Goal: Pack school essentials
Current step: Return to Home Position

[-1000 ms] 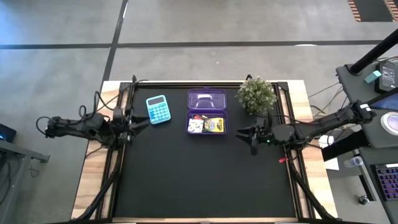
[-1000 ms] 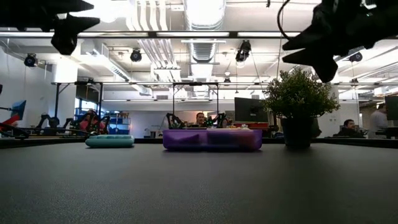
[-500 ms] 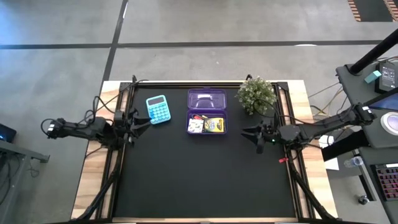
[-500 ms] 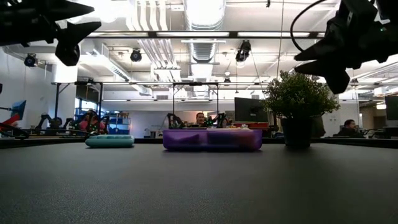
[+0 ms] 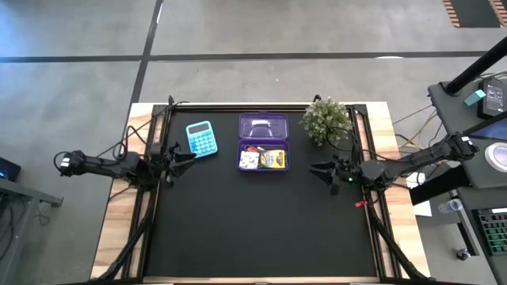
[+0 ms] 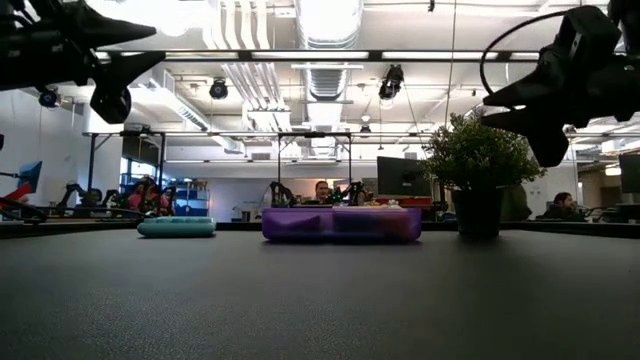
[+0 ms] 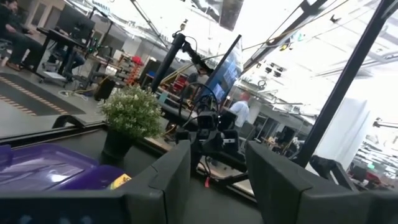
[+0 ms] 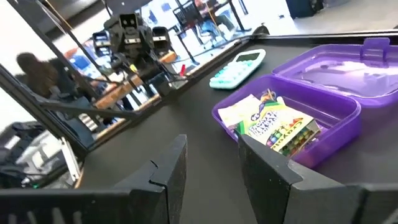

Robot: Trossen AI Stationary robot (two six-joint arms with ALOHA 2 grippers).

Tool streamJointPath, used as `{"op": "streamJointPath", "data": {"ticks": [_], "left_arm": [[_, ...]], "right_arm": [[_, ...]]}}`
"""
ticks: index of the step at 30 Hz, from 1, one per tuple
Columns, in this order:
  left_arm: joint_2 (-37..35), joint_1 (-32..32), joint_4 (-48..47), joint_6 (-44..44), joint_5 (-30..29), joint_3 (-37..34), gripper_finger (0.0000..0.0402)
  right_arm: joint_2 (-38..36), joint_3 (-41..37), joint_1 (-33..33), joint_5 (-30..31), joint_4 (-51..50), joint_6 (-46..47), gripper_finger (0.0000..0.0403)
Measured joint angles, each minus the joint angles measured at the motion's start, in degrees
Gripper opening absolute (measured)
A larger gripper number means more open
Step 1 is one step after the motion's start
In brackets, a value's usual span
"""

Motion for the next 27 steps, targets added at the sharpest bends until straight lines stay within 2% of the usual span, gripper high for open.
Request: {"op": "streamJointPath", "data": {"ticks": [27], "left_arm": [[1.05,-0.04,-0.08,-0.08,-1.07,-0.13,0.0139]], "right_arm": [[0.13,-0.16,0.0,0.04,-1.43,3.09,0.0136]]}}
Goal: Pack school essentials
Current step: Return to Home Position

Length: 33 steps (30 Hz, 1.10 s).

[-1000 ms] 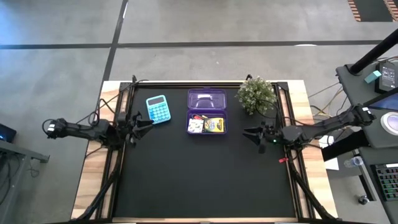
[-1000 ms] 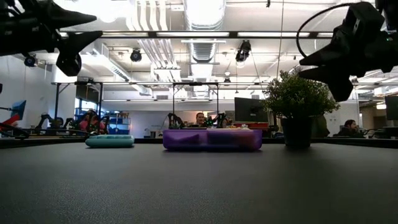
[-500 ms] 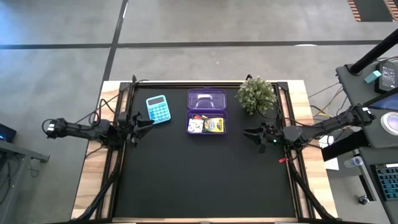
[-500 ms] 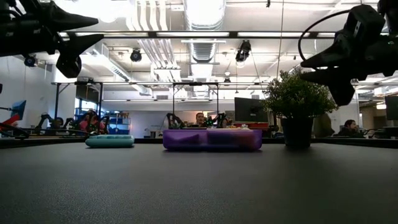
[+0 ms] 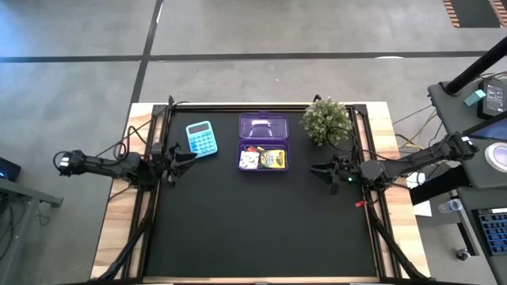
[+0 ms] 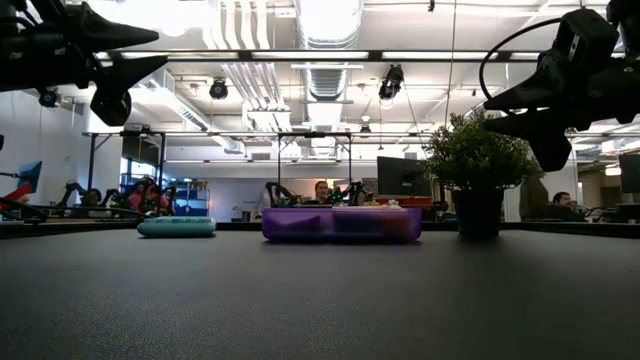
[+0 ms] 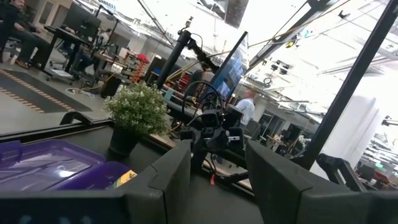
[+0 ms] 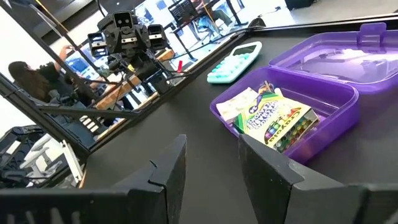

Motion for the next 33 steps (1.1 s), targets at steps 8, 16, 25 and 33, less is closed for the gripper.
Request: {"op": "streamJointPath", "data": {"ticks": [8,16,25,33], "left_arm": [[0.07,0.02,0.03,0.02,0.0,-0.02,0.0139],[0.08,0.02,0.04,0.02,0.02,-0.07,0.0139],[0.11,0.02,0.03,0.04,0.02,-0.07,0.0139],[0.15,0.04,0.06,0.04,0.02,-0.09,0.0139]], "right_arm": [[0.0,-0.02,0.0,0.0,-0.02,-0.04,0.0131],[0.0,-0.04,0.0,0.0,-0.02,-0.04,0.0131],[0.0,-0.07,0.0,0.0,-0.02,-0.04,0.0126],[0.0,-0.07,0.0,0.0,-0.02,-0.06,0.0132]]}}
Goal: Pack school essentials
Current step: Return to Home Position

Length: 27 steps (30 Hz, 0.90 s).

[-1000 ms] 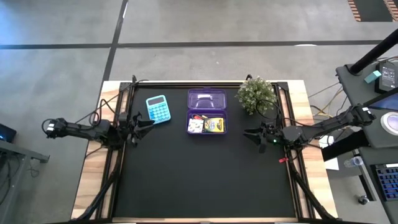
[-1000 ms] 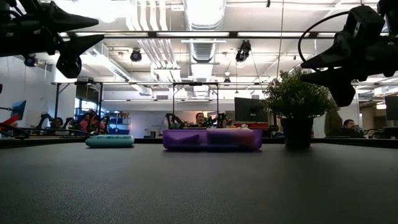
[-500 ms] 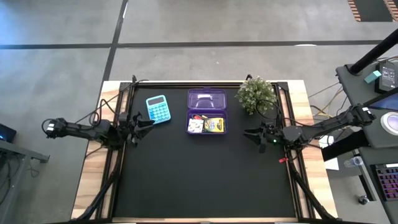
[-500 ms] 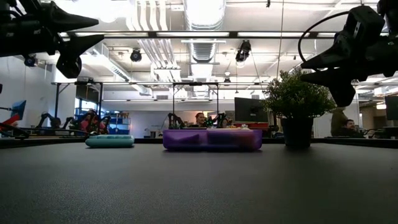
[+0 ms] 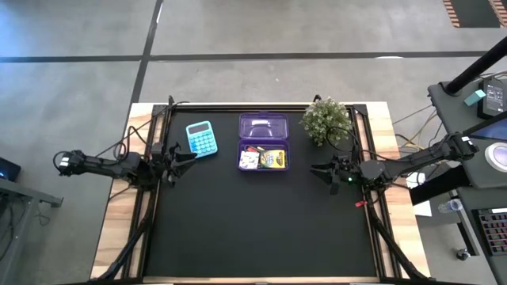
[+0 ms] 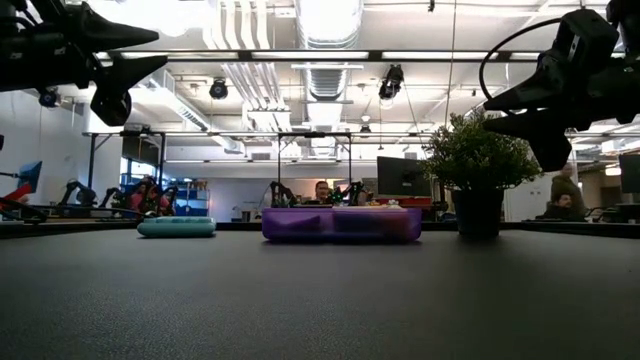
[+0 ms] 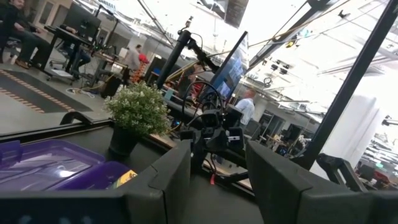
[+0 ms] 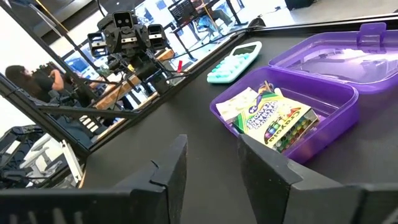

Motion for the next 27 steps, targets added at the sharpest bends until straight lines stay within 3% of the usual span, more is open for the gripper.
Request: {"op": "streamJointPath", "data": {"ticks": [27], "left_arm": [[0.39,-0.02,-0.02,0.0,0.02,0.0,0.0139]], "right_arm": [[0.0,-0.02,0.0,-0.02,0.0,0.01,0.0136]]}}
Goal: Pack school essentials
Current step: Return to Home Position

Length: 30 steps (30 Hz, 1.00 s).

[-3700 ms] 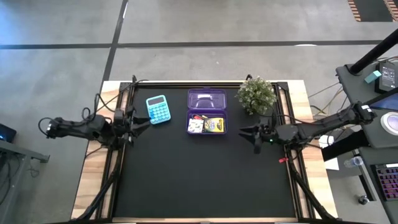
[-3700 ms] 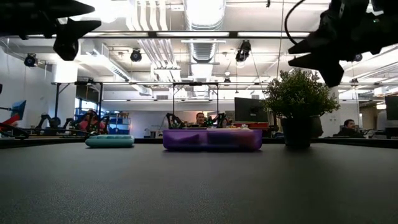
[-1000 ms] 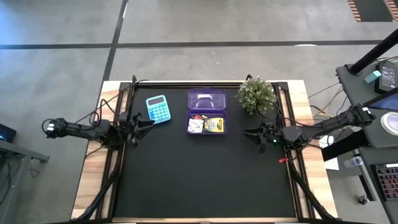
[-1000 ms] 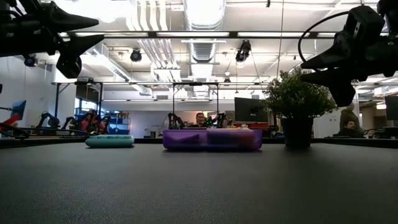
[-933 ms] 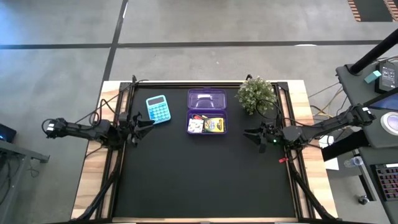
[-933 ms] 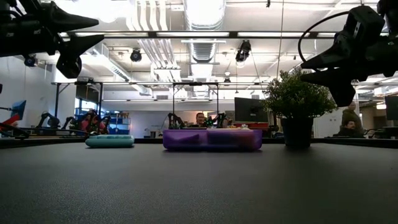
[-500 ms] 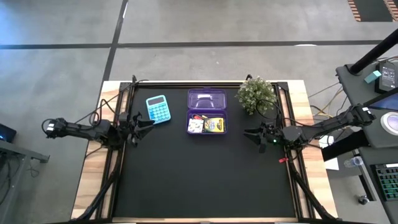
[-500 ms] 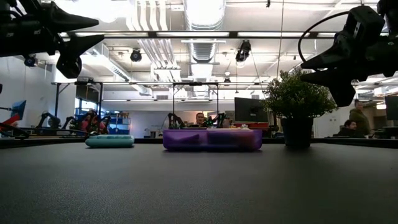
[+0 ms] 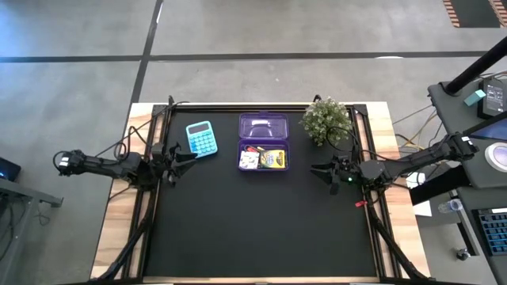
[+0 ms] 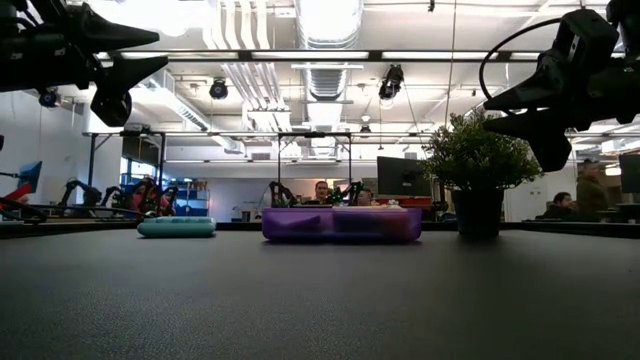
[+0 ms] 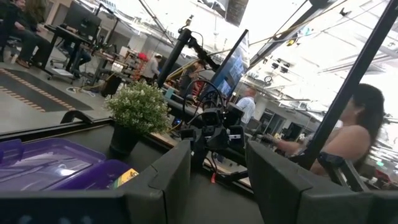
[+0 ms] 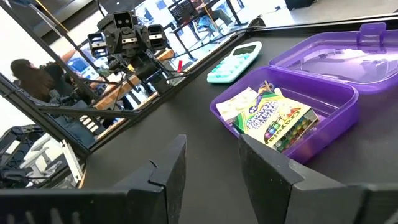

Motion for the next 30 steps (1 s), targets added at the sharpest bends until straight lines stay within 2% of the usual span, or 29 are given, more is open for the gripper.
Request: {"op": "streamJointPath", "data": {"ticks": [10,22,30], "left_arm": [[0.06,0.0,0.0,0.0,0.0,0.0,0.0139],[0.09,0.0,0.0,0.0,0.0,0.0,0.0139],[0.09,0.0,0.02,0.0,0.0,0.0,0.0139]], "right_arm": [[0.02,0.0,0.0,0.02,0.0,0.01,0.0125],[0.0,0.0,0.0,0.02,0.0,0.01,0.0137],[0.02,0.0,0.0,0.0,0.02,-0.01,0.0129]]}}
